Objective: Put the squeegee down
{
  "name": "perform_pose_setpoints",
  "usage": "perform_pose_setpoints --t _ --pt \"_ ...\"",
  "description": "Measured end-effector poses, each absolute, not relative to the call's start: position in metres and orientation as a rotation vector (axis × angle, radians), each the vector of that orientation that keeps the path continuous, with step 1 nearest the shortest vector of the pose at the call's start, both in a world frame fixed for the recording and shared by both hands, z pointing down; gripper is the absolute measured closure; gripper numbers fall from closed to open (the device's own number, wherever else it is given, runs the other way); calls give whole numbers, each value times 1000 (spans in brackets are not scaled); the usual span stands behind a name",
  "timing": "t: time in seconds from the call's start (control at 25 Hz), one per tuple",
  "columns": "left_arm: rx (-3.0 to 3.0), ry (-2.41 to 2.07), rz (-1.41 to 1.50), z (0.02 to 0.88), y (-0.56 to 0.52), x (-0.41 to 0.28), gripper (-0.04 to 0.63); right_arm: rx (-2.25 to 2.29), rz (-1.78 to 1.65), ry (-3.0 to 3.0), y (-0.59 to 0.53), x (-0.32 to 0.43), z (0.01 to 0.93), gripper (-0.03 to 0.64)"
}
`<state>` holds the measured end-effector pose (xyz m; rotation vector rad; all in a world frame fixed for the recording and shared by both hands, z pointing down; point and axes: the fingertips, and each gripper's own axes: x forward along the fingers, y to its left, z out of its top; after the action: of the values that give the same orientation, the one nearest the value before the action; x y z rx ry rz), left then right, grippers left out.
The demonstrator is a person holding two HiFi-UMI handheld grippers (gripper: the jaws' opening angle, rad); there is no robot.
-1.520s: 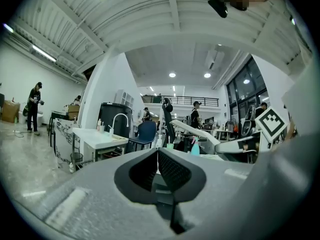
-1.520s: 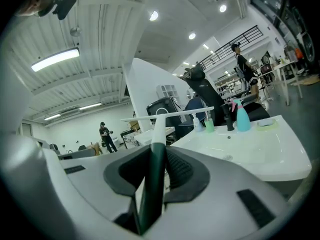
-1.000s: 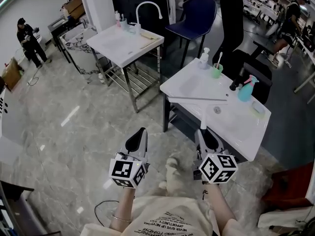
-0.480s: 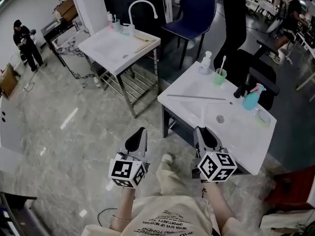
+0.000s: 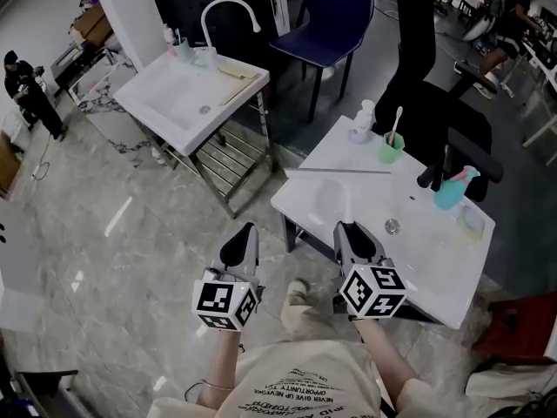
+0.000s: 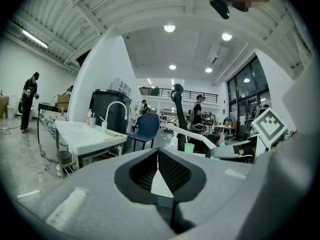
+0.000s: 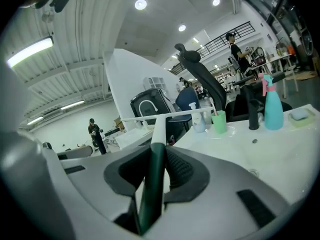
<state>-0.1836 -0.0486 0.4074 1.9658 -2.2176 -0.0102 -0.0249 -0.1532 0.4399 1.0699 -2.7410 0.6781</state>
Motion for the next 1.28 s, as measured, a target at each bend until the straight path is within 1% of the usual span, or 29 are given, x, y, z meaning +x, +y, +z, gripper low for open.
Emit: perform_pose_setpoints --t 0.6,1.28 --pt "2009 -2108 23 427 -139 -218 572 1141 743 -2665 -230 -77 461 522" --pt "2050 -1955 97 453 -203 -235 572 1227 815 -2528 -271 -107 492 522"
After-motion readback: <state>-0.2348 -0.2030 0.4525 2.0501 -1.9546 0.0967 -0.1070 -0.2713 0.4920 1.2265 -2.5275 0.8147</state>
